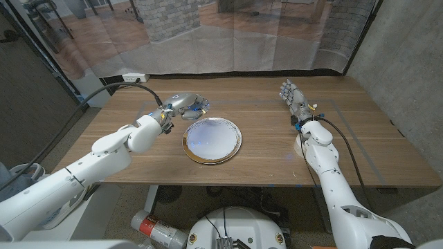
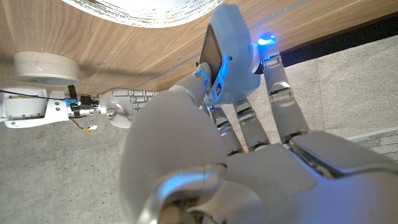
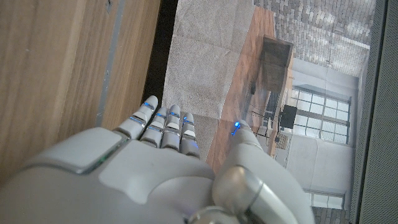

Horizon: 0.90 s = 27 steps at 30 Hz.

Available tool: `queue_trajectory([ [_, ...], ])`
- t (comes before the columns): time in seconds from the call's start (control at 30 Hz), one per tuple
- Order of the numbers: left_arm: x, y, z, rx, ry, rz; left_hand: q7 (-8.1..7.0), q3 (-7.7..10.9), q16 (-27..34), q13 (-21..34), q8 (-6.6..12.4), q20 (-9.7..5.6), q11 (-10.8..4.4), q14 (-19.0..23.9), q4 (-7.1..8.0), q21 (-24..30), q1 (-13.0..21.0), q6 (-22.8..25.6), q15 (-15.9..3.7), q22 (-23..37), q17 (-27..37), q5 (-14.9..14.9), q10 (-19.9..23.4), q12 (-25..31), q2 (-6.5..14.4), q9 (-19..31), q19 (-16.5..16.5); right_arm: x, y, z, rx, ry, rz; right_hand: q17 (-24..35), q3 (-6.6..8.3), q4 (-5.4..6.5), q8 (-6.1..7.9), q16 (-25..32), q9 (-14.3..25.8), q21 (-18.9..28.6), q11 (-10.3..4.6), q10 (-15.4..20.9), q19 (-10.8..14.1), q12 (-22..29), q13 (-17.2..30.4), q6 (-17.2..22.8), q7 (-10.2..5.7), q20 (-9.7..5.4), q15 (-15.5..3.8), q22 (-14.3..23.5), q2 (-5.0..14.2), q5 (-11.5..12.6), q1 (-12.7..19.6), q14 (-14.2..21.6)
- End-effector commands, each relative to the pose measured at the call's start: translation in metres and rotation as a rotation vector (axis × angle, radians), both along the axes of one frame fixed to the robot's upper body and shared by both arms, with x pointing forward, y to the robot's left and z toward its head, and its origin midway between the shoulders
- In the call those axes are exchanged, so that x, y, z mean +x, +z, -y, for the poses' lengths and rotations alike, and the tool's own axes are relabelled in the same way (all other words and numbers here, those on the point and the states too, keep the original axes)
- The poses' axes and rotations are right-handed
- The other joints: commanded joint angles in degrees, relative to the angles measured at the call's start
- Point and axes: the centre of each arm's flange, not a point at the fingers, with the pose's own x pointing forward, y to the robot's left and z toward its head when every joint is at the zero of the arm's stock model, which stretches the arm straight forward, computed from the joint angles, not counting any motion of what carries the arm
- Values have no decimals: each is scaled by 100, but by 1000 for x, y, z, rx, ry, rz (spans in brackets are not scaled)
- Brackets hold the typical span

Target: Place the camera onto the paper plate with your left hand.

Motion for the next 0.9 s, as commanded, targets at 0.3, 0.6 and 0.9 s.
queue_trajectory([
  [0.3, -6, -7, 20, 66, -84, -19, -42, -34, 9, 48, -51, -304, -43, 42, 44, -2, 74, 4, -496, 5, 74, -18, 14, -52, 49, 12, -297, 2, 5, 2, -6, 2, 3, 29, 9, -14, 39, 5, 32, -31, 0, 27, 66, 20, 30, 38, -21, -46, 3, 30, 26, 5, -20, 53],
  [0.6, -9, -9, 27, 81, -79, -12, -47, -52, 1, 70, -56, -315, -43, 48, 59, 2, 60, 18, -491, 1, 95, -35, 28, -67, 44, 8, -304, 1, 7, 3, -7, 4, 10, 28, 10, -15, 39, 3, 32, -42, 8, 28, 70, 19, 30, 40, -25, -46, 7, 30, 27, 4, -20, 52],
  [0.9, -7, -14, 33, 93, -68, -31, -43, -65, -13, 90, -70, -312, -44, 44, 76, -1, 43, 8, -481, -1, 110, -47, 22, -89, 48, 4, -329, -1, 6, 6, -7, 0, 11, 29, 9, -16, 37, 1, 32, -54, -12, 30, 73, 19, 30, 39, -19, -46, 4, 31, 25, 4, -23, 51],
])
